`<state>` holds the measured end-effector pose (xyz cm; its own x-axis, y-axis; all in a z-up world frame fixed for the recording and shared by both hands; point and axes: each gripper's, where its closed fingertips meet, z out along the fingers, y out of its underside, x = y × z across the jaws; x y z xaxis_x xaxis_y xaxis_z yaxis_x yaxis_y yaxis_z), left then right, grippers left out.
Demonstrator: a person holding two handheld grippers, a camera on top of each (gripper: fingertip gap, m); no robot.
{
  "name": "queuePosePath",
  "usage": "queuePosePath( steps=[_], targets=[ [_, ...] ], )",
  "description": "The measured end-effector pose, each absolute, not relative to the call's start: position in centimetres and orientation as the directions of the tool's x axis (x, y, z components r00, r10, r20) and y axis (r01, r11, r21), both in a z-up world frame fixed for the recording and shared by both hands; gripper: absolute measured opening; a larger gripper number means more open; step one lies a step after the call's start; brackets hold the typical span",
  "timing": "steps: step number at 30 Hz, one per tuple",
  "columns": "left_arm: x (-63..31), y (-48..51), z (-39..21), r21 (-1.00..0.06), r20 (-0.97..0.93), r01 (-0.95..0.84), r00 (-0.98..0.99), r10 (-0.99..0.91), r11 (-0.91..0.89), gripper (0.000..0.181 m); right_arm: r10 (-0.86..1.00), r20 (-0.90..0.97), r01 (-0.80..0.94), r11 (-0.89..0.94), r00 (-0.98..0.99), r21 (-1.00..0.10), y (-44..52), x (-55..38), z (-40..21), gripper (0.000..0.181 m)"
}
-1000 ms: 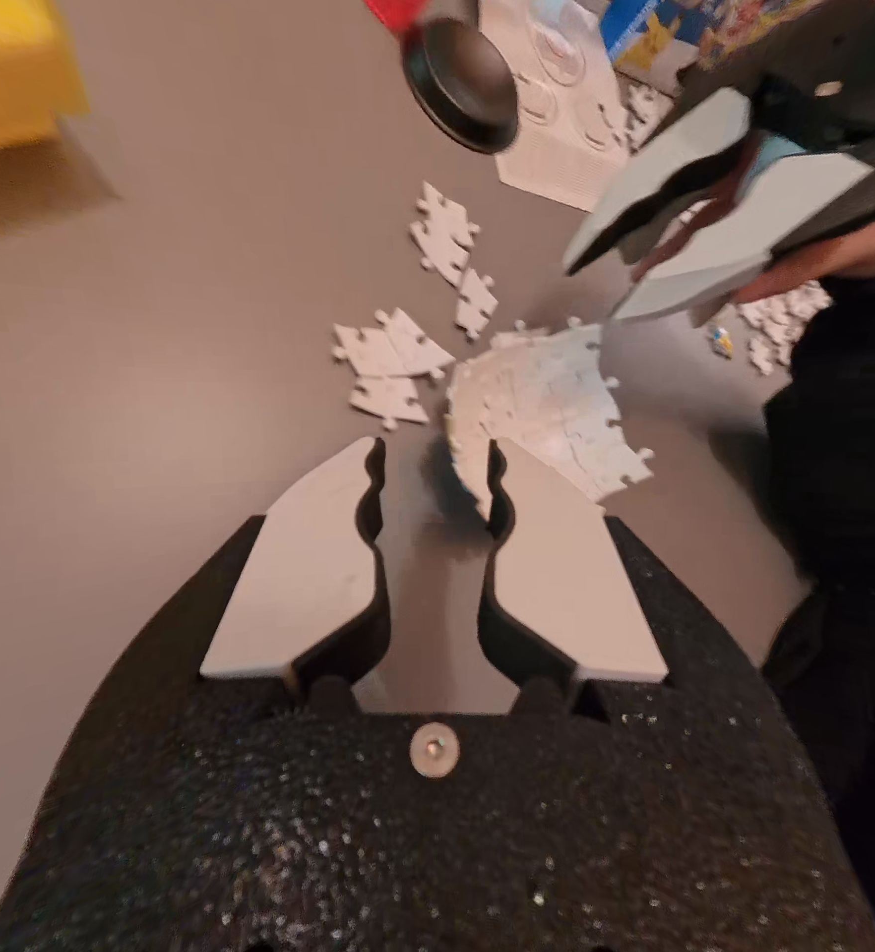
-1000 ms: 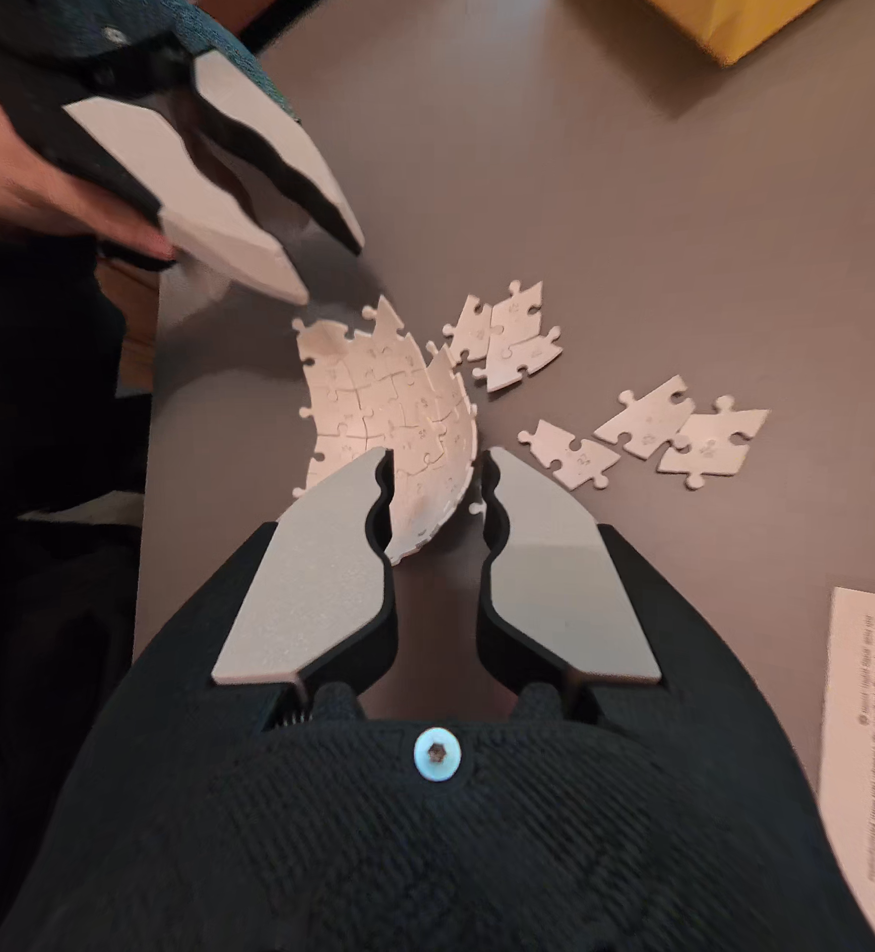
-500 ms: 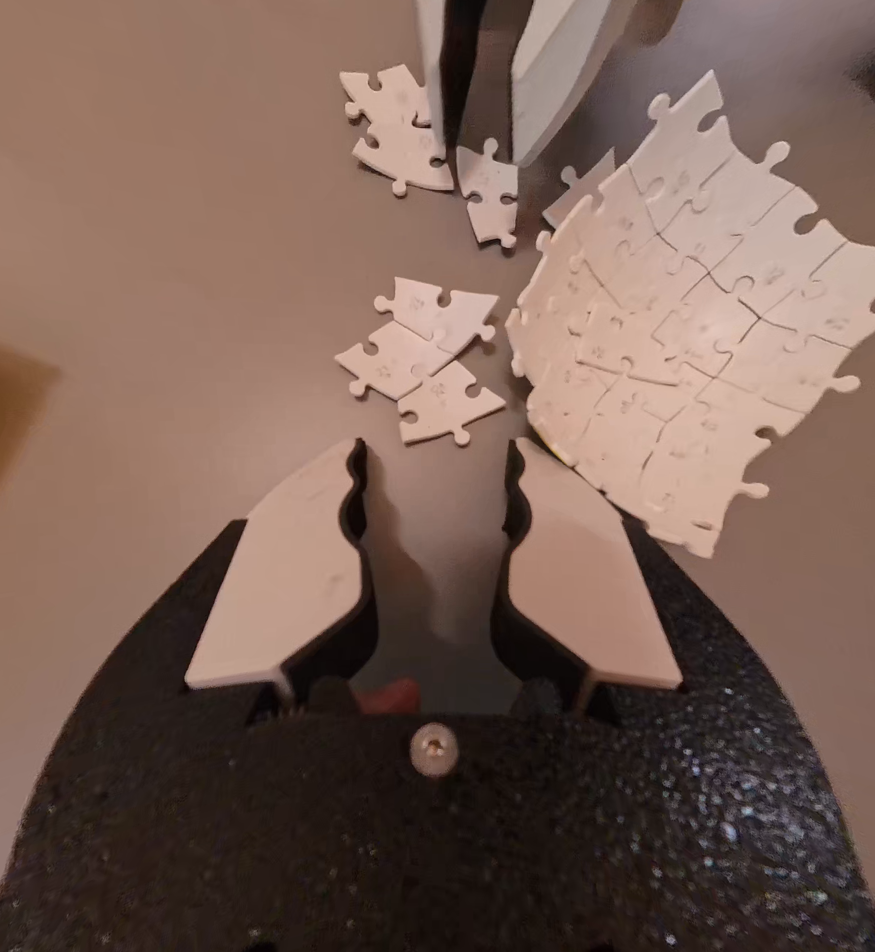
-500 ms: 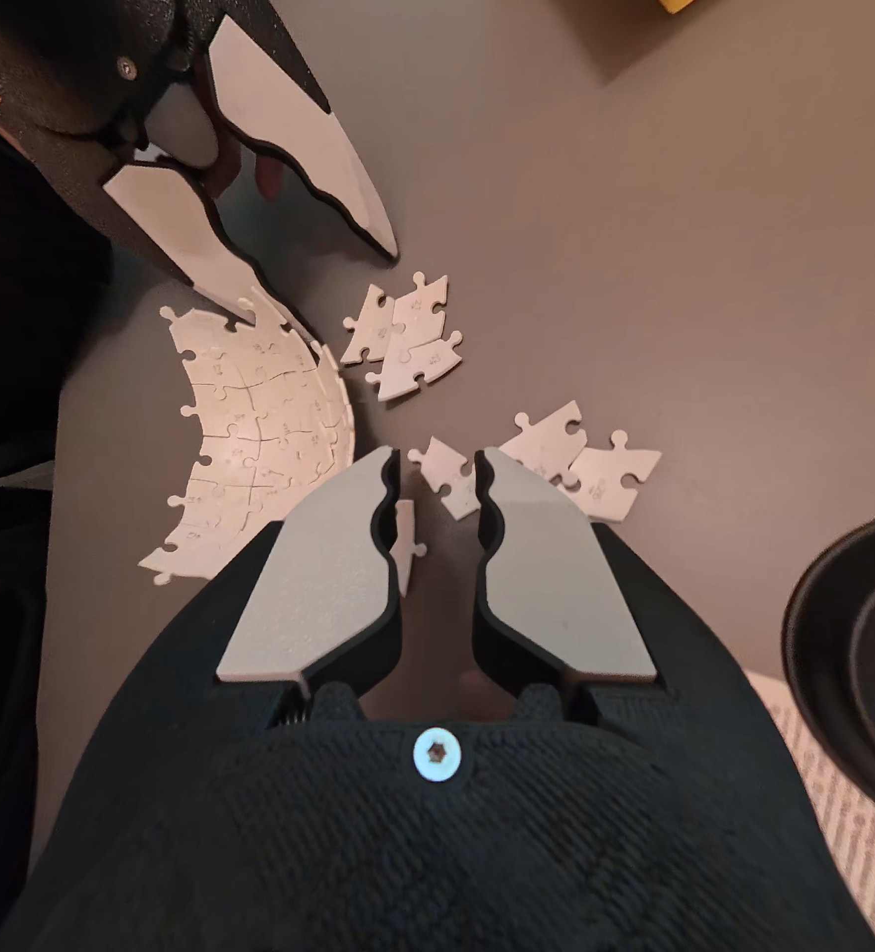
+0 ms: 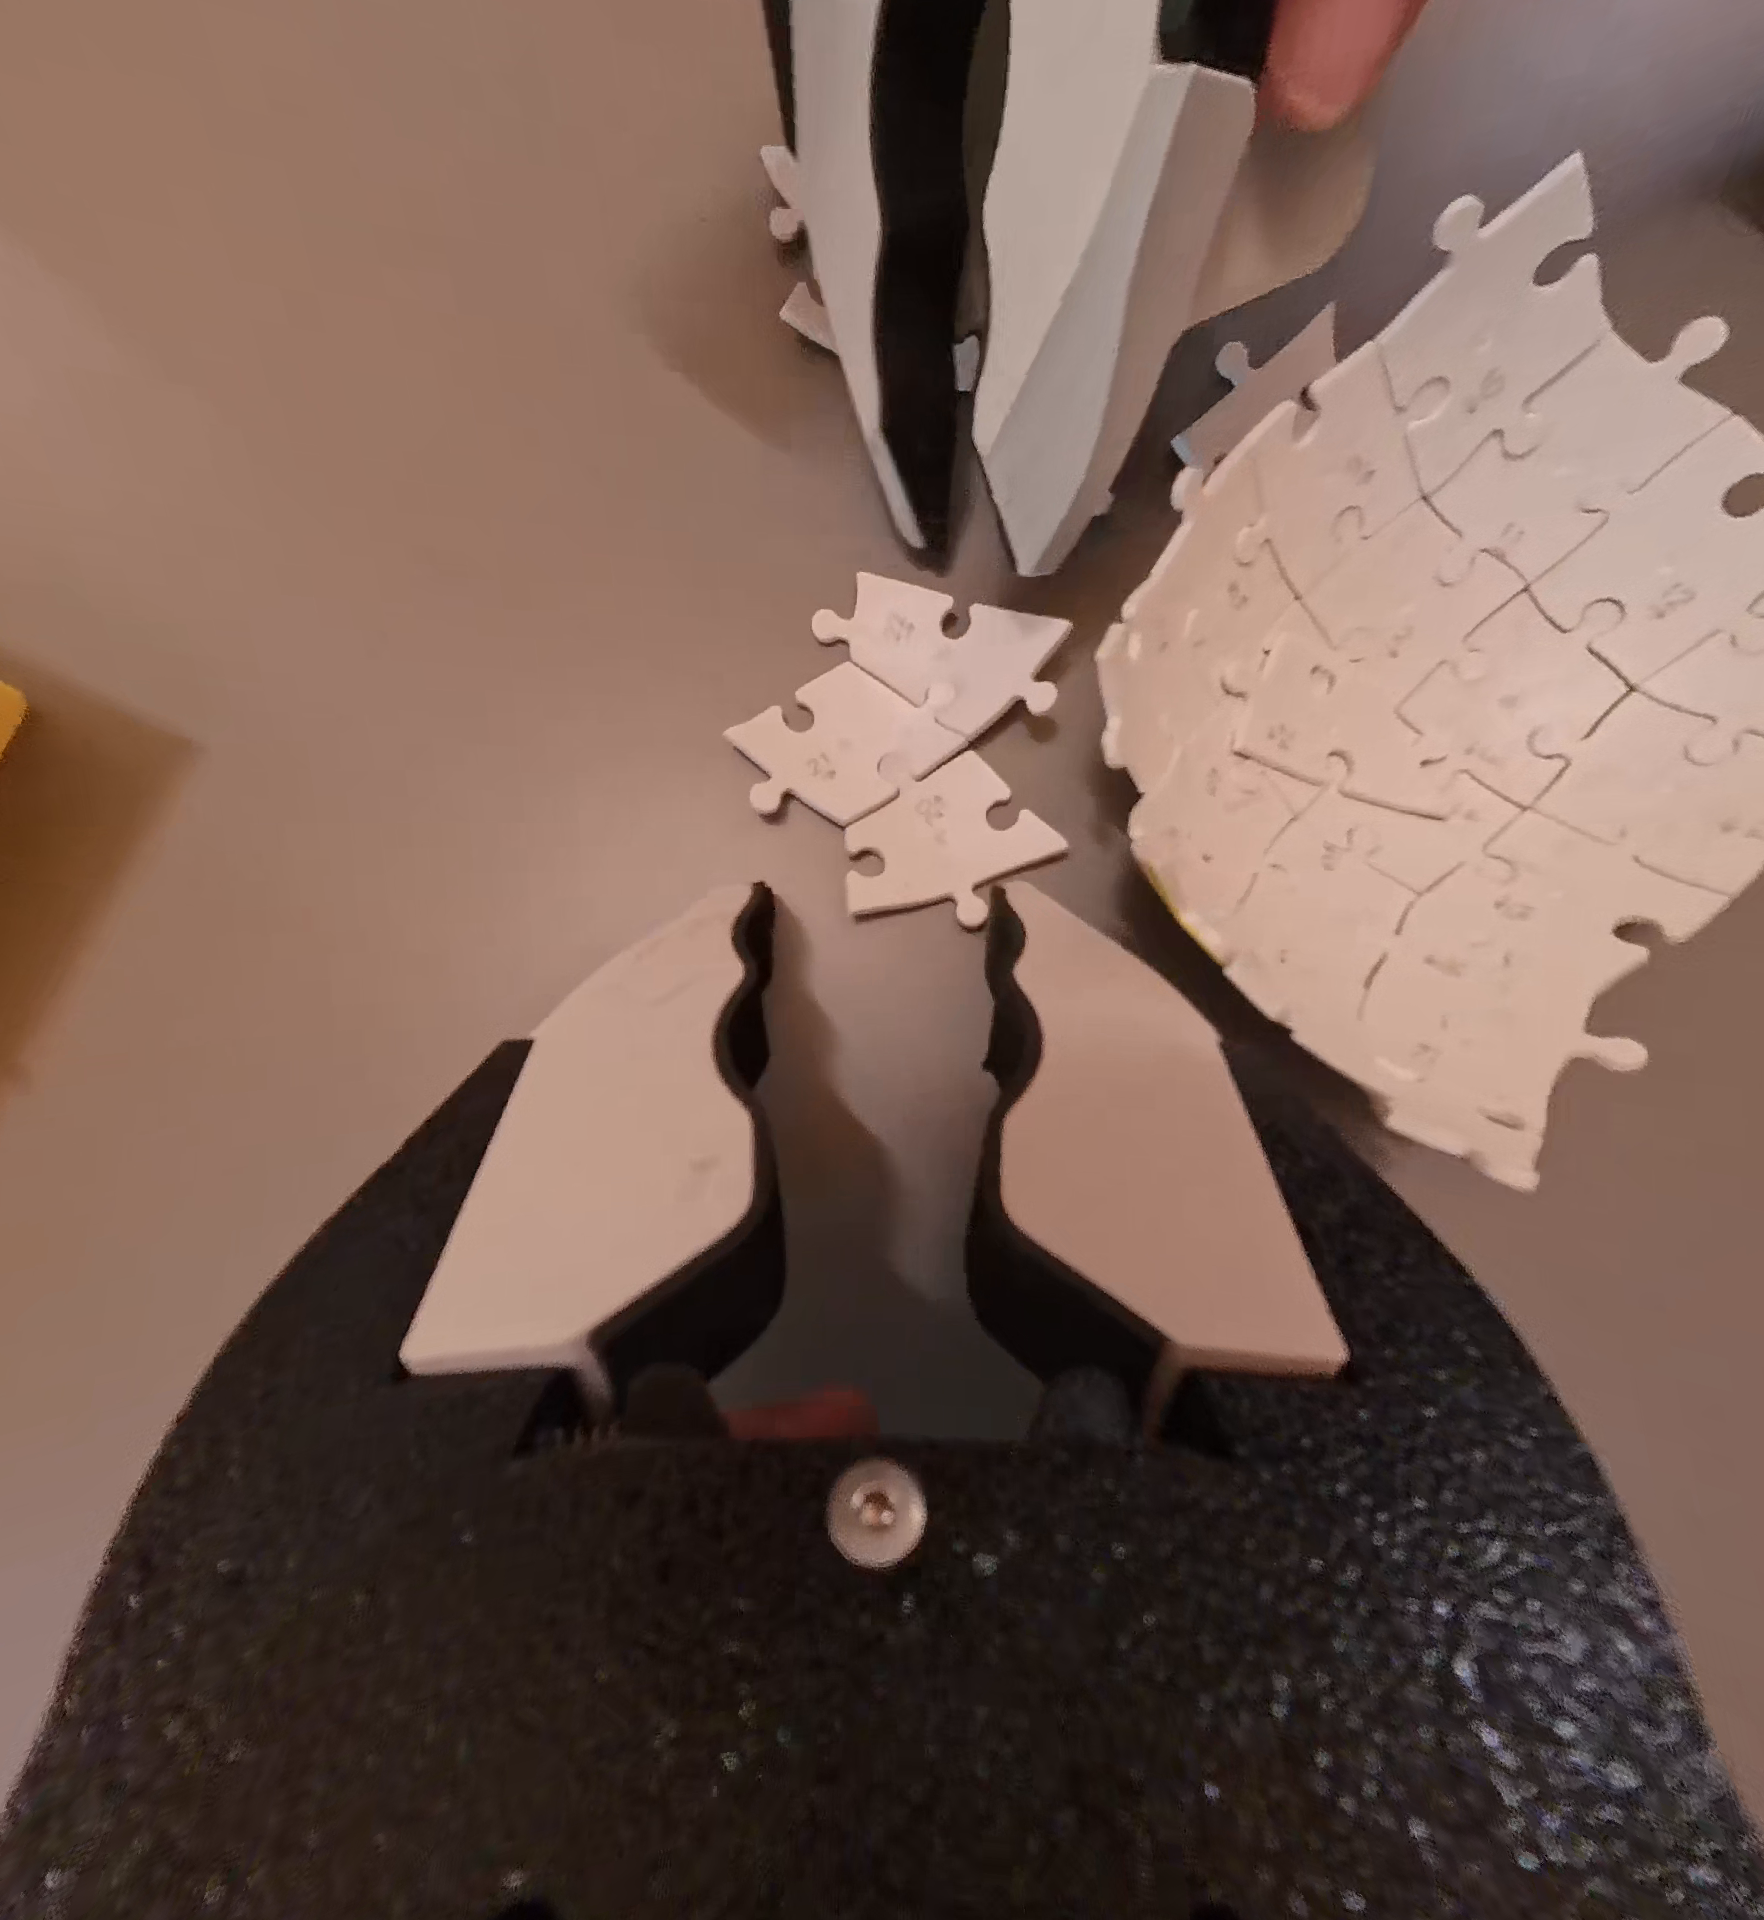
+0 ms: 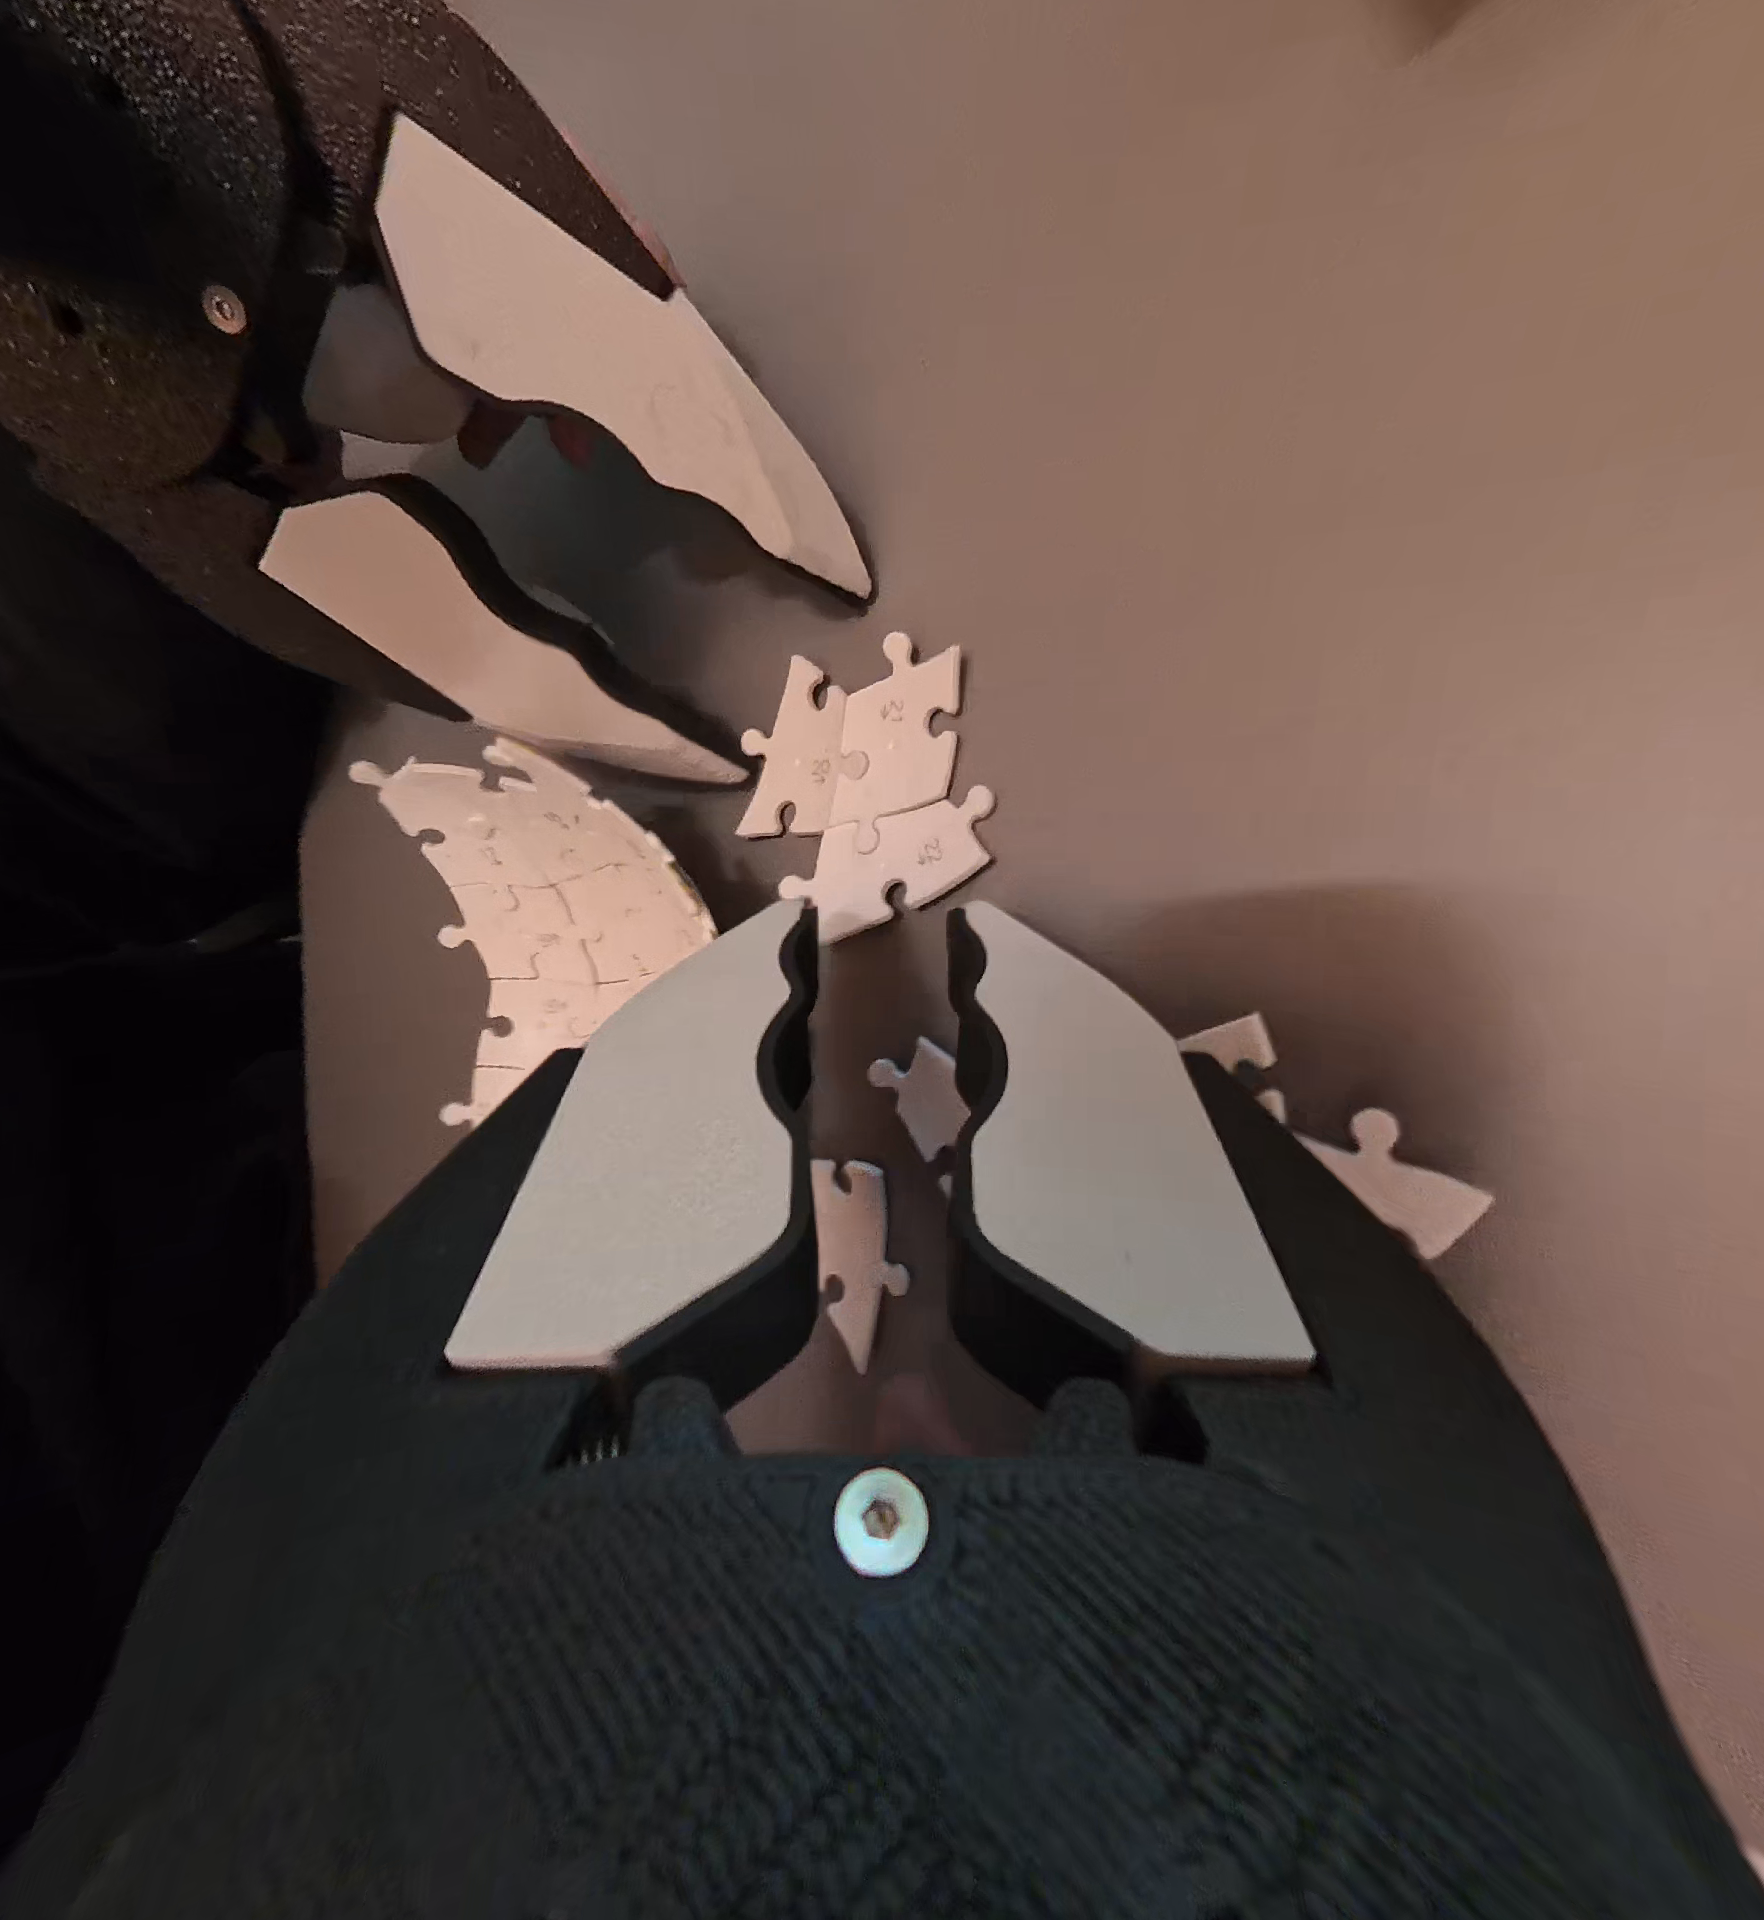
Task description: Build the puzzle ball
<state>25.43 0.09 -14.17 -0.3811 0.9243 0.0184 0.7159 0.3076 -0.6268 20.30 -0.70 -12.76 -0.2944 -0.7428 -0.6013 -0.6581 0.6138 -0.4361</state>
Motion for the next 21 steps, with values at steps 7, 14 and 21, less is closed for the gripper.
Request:
queuePosePath(
  steps=[7, 14, 21],
  targets=[
    [24.9, -0.4, -14.2, -0.662, 0.008, 0.686, -0.396, 0.918, 0.302, 0.036, -0.595, -0.725, -0.569, 0.748, -0.346, -0.343, -1.1, 19.9, -12.9, 0.021],
    [24.4, -0.7, -14.1, -0.687, 0.039, 0.649, -0.414, 0.909, 0.326, 0.033, -0.532, -0.774, -0.533, 0.789, -0.343, -0.306, -0.9, 20.0, -12.8, 0.018],
    [23.8, -0.7, -14.1, -0.695, 0.02, 0.653, -0.401, 0.916, 0.301, 0.03, -0.493, -0.799, -0.501, 0.816, -0.345, -0.287, -1.2, 20.3, -13.1, 0.011]
  ],
)
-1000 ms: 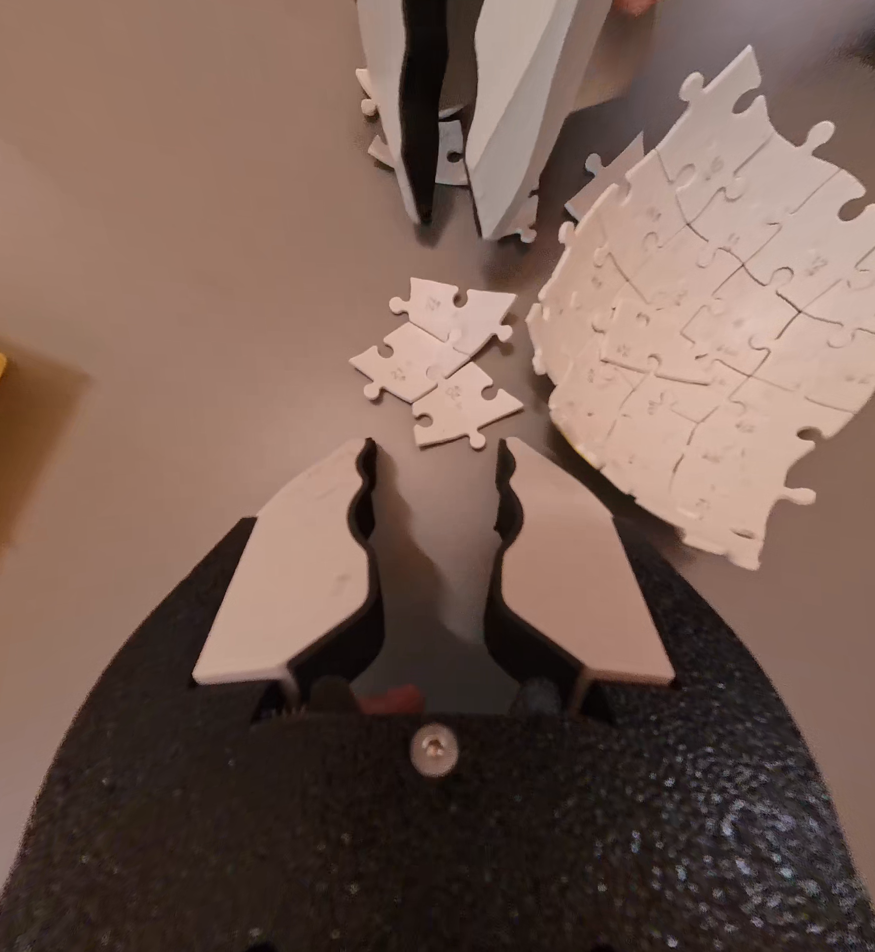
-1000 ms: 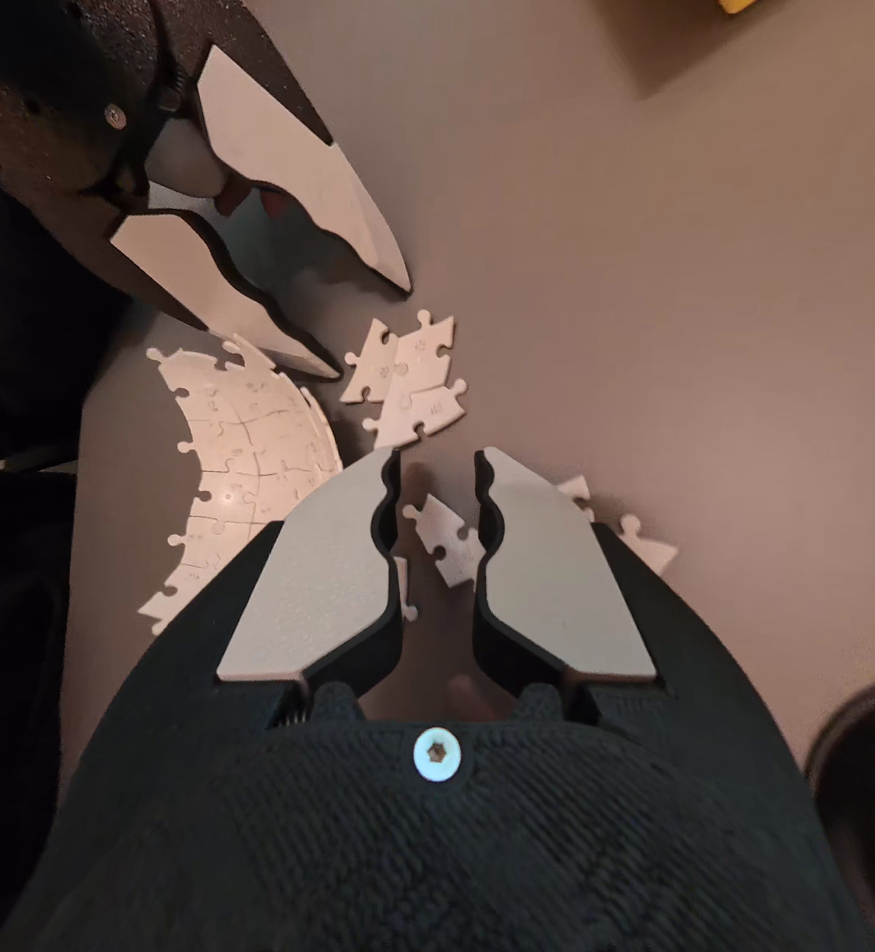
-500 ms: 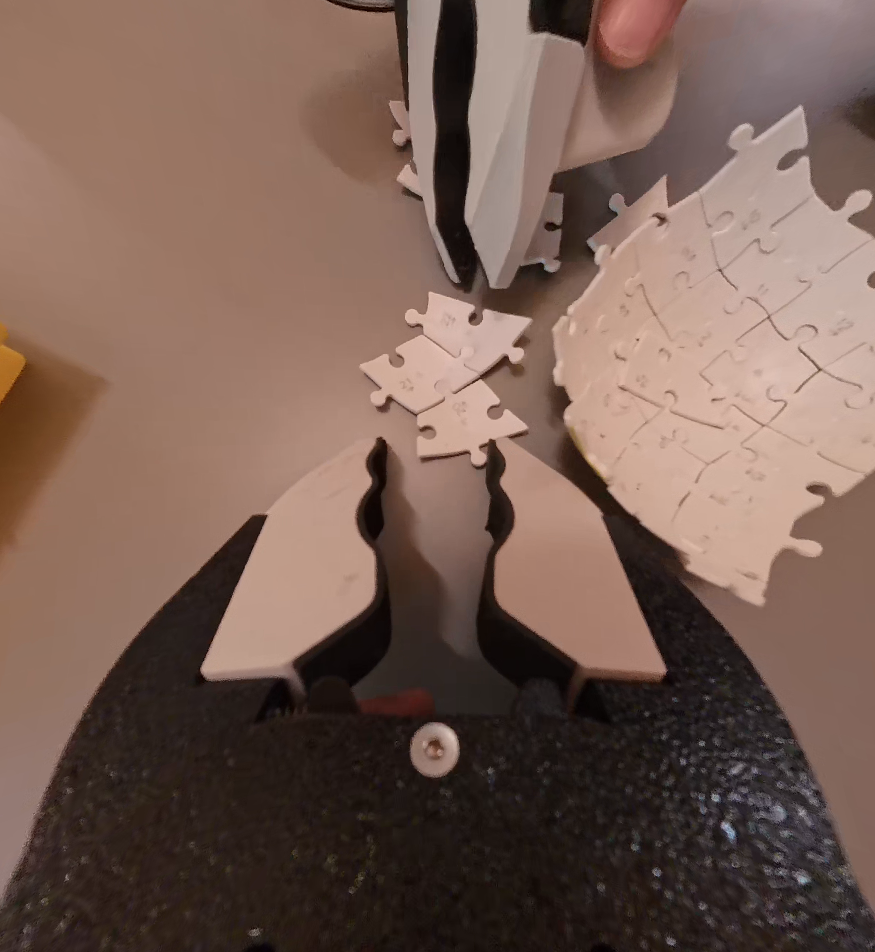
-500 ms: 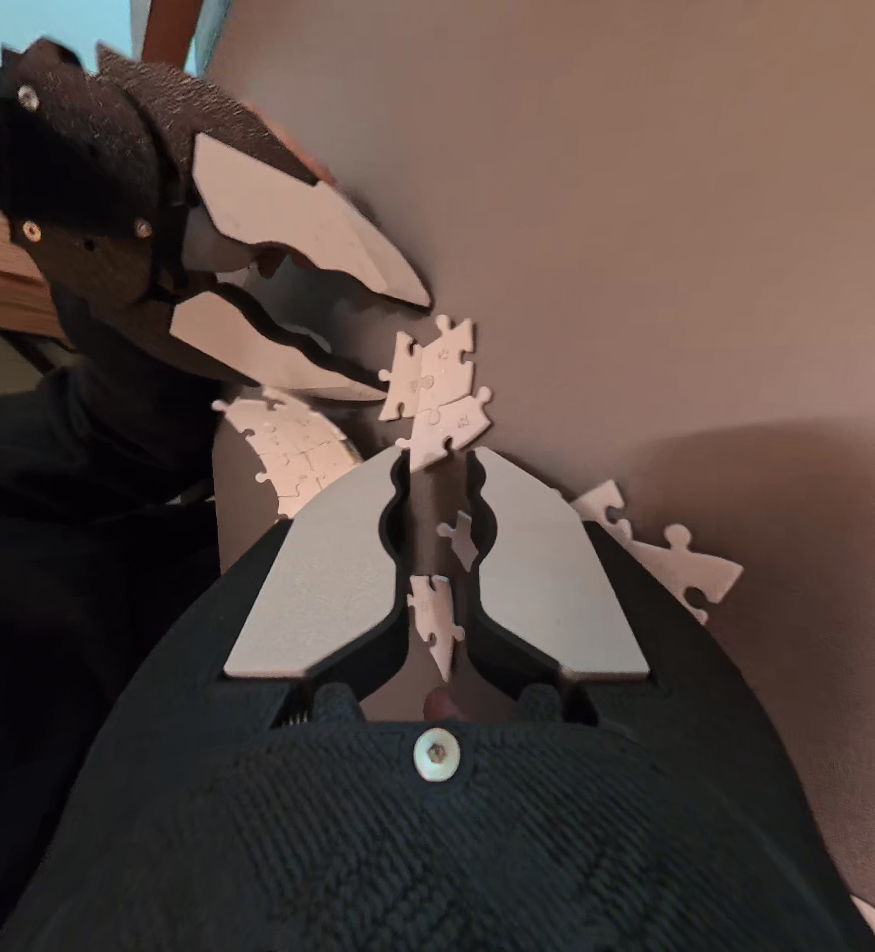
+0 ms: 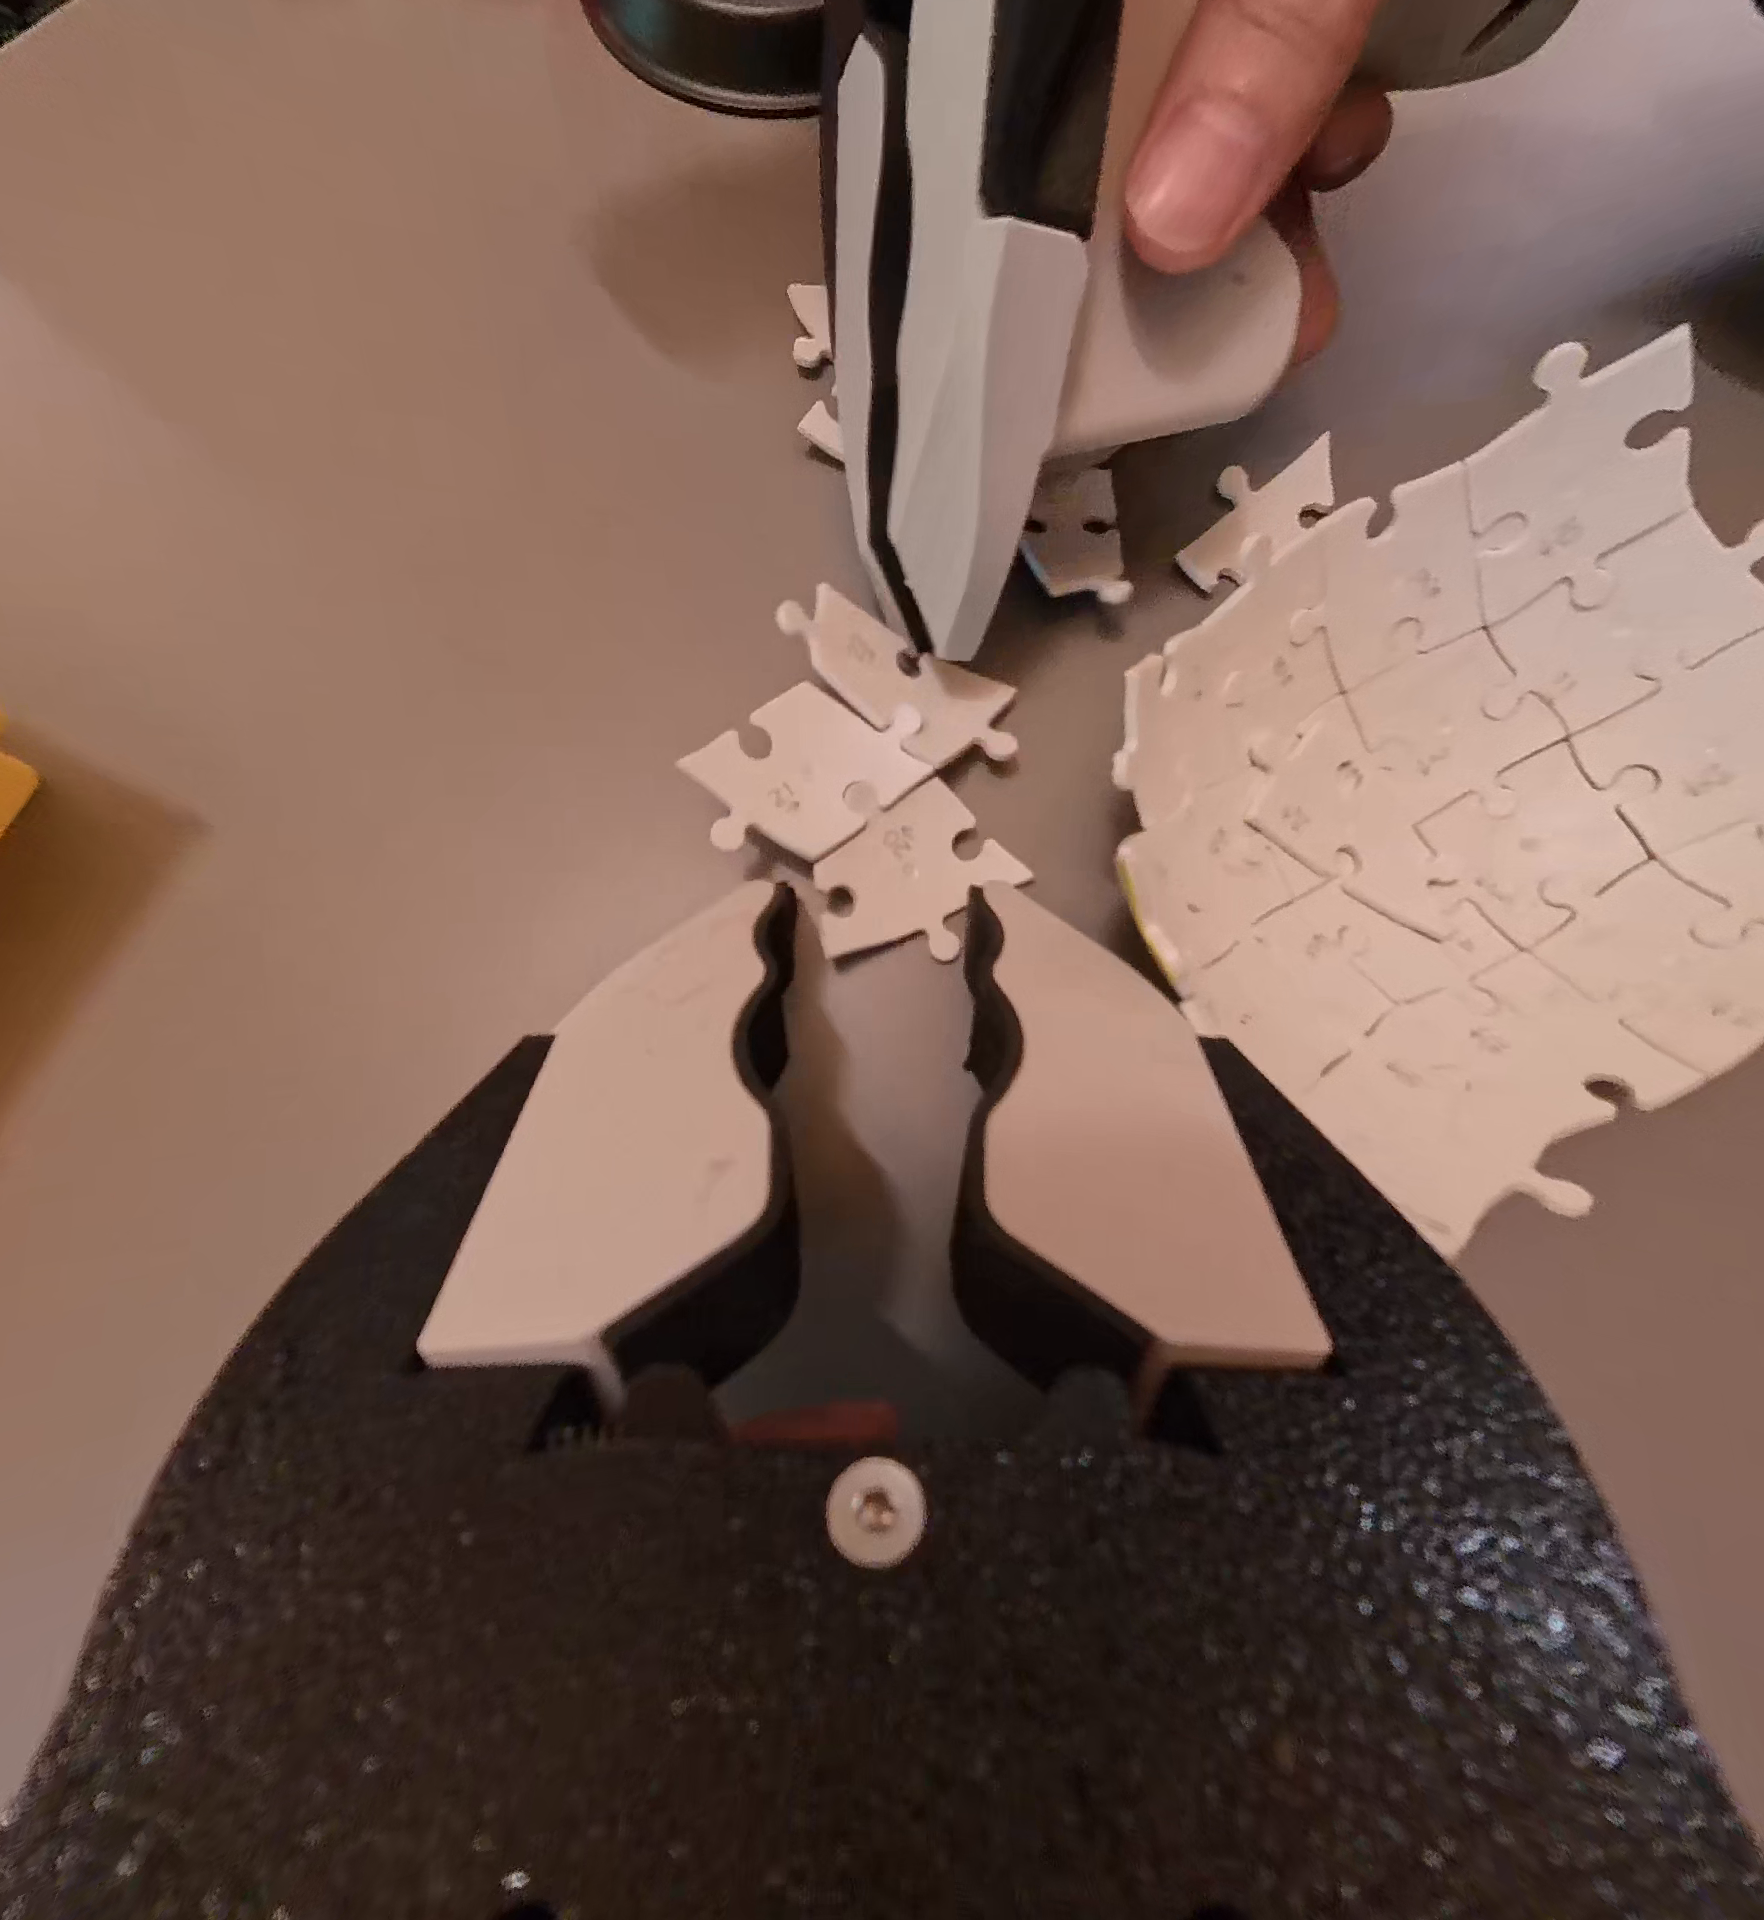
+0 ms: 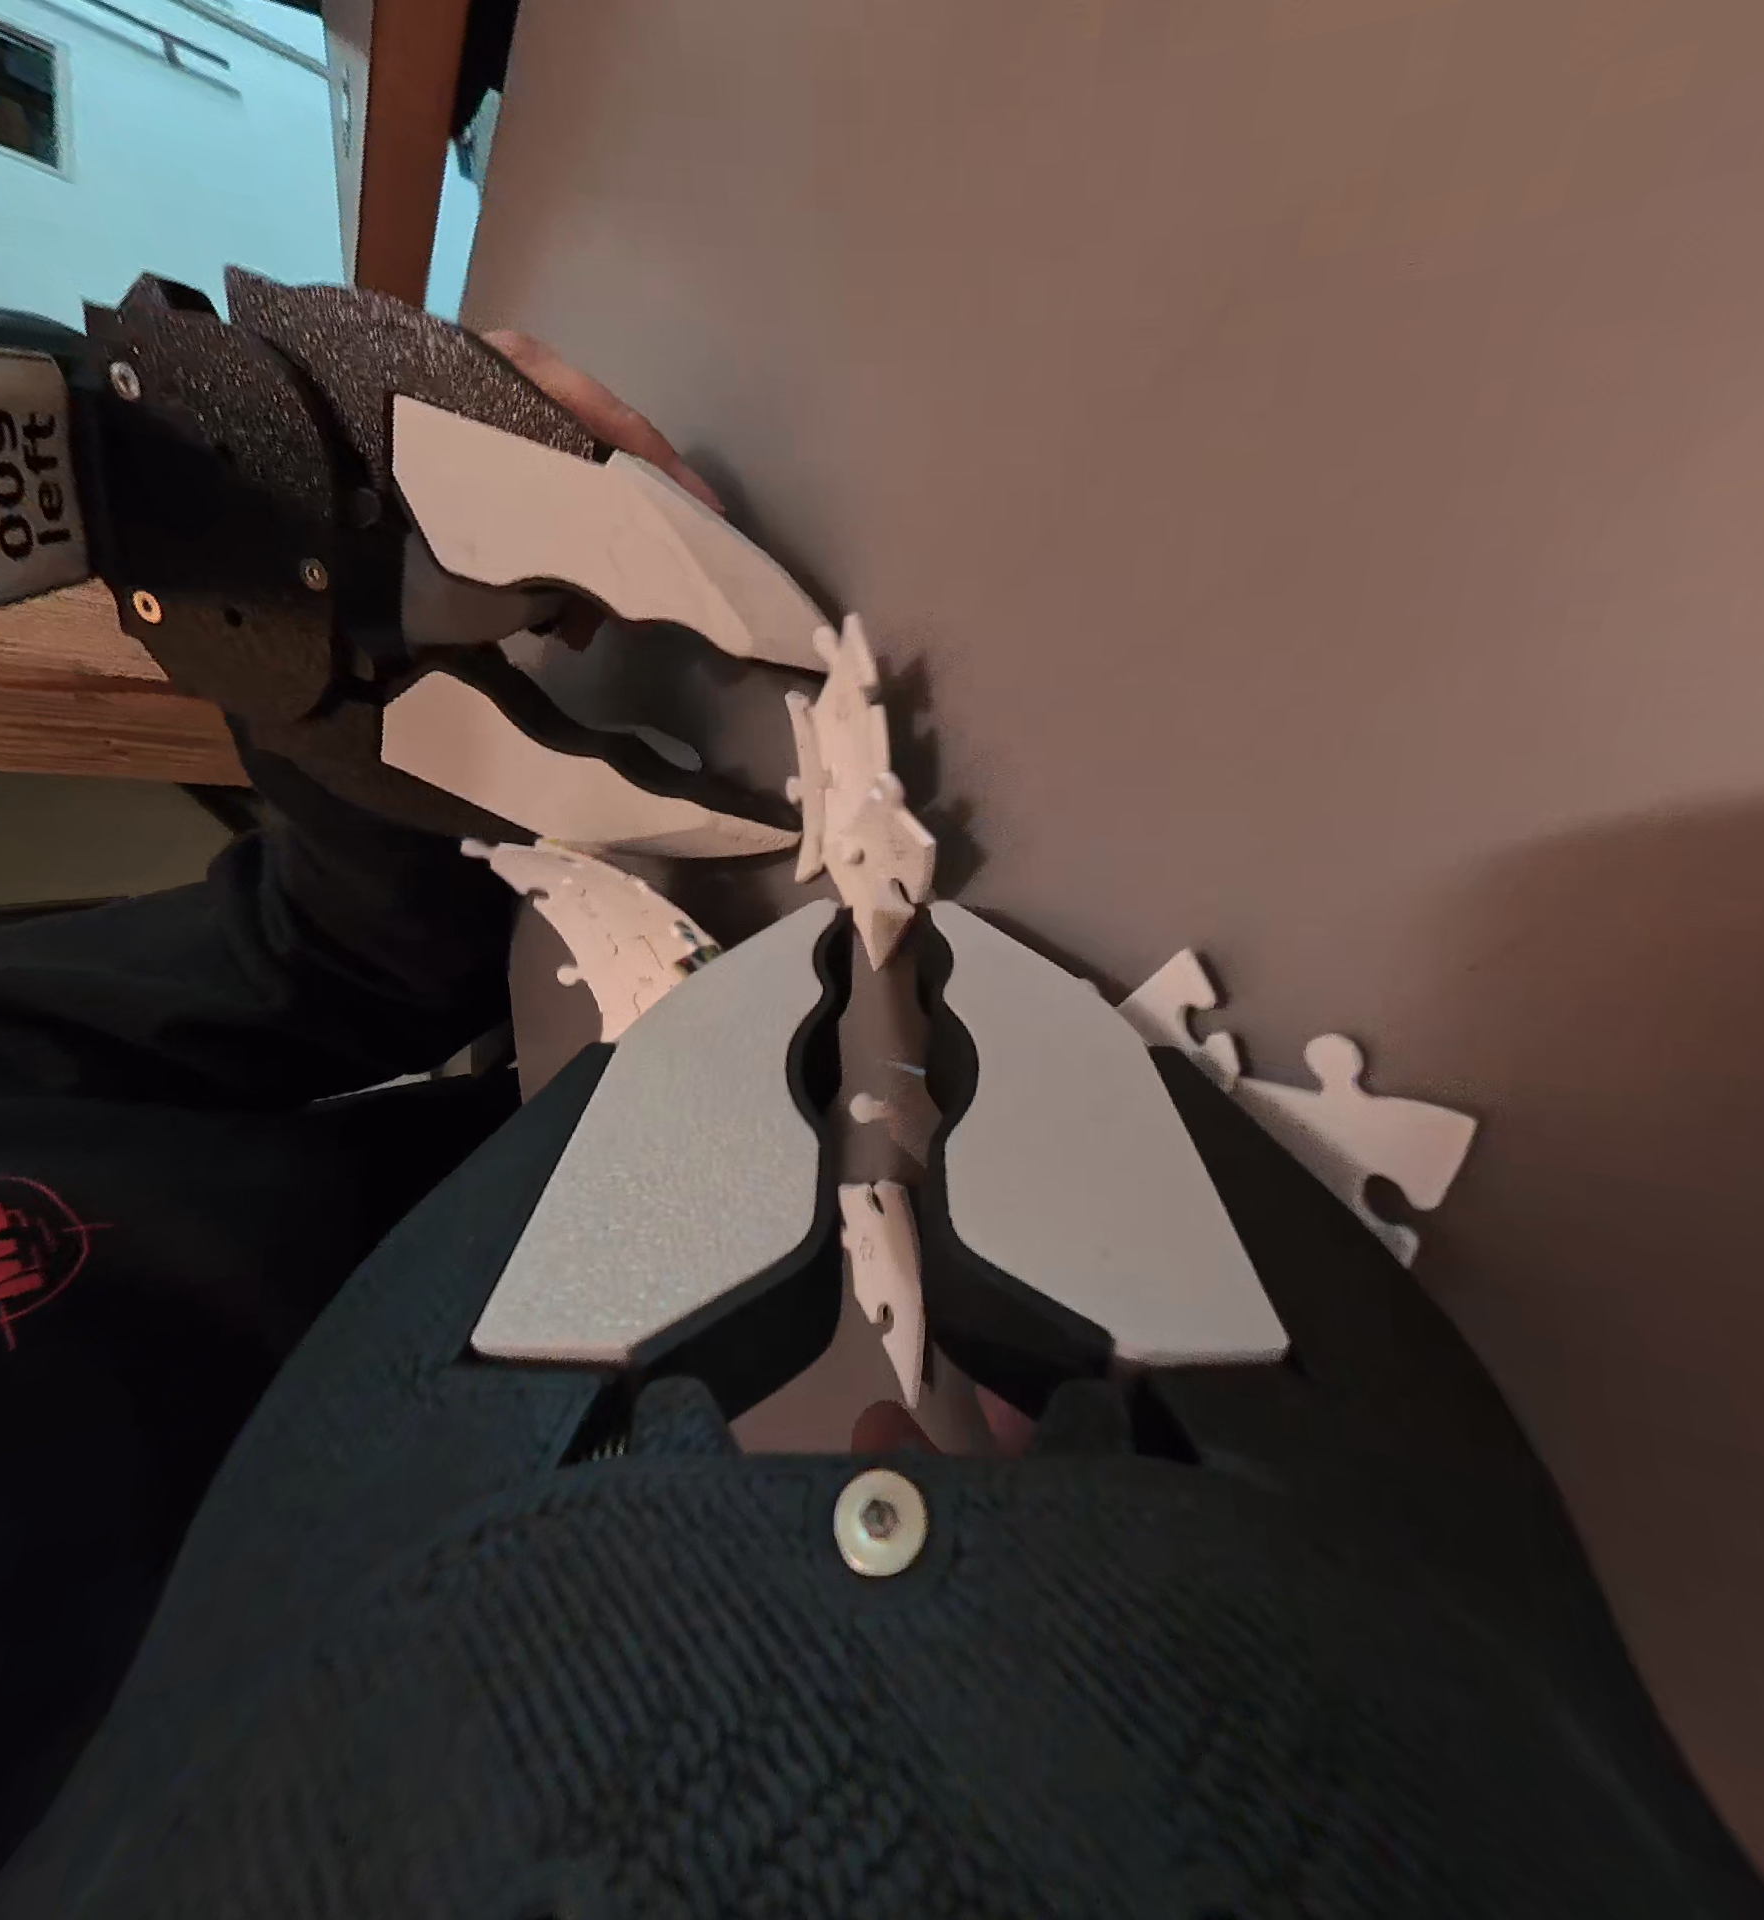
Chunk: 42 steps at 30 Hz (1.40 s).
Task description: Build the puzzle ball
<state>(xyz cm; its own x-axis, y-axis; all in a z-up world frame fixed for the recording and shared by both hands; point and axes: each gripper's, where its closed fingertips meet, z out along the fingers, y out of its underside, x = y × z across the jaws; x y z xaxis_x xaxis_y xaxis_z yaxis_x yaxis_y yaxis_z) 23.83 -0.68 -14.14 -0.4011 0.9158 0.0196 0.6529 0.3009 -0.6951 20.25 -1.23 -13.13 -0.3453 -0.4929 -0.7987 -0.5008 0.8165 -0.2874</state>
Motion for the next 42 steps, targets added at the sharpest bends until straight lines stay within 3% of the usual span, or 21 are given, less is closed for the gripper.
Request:
queuePosePath(
  steps=[23, 28, 36, 39, 42],
  targets=[
    [23.8, -0.6, -14.1, -0.695, 0.026, 0.651, -0.399, 0.916, 0.304, 0.032, -0.613, -0.707, -0.463, 0.771, -0.352, -0.437, -3.5, 20.8, -12.4, 0.015],
    [23.8, -0.6, -14.1, -0.698, 0.034, 0.646, -0.401, 0.916, 0.309, 0.033, -0.766, -0.569, -0.524, 0.63, -0.298, -0.574, -3.9, 21.9, -11.9, 0.022],
    [23.9, -0.7, -13.7, -0.716, 0.095, 0.602, -0.417, 0.904, 0.353, 0.04, -0.906, -0.404, -0.662, 0.38, -0.126, -0.646, -2.0, 22.9, -12.8, 0.025],
    [24.3, -1.3, -13.5, -0.723, 0.132, 0.562, -0.46, 0.878, 0.403, 0.047, -0.92, -0.379, -0.671, 0.34, -0.095, -0.659, -1.8, 22.9, -12.9, 0.023],
    [24.7, -1.7, -13.1, -0.736, 0.187, 0.506, -0.485, 0.854, 0.449, 0.051, -0.949, -0.303, -0.711, 0.27, -0.084, -0.649, -2.0, 22.5, -13.5, 0.006]
  ],
)
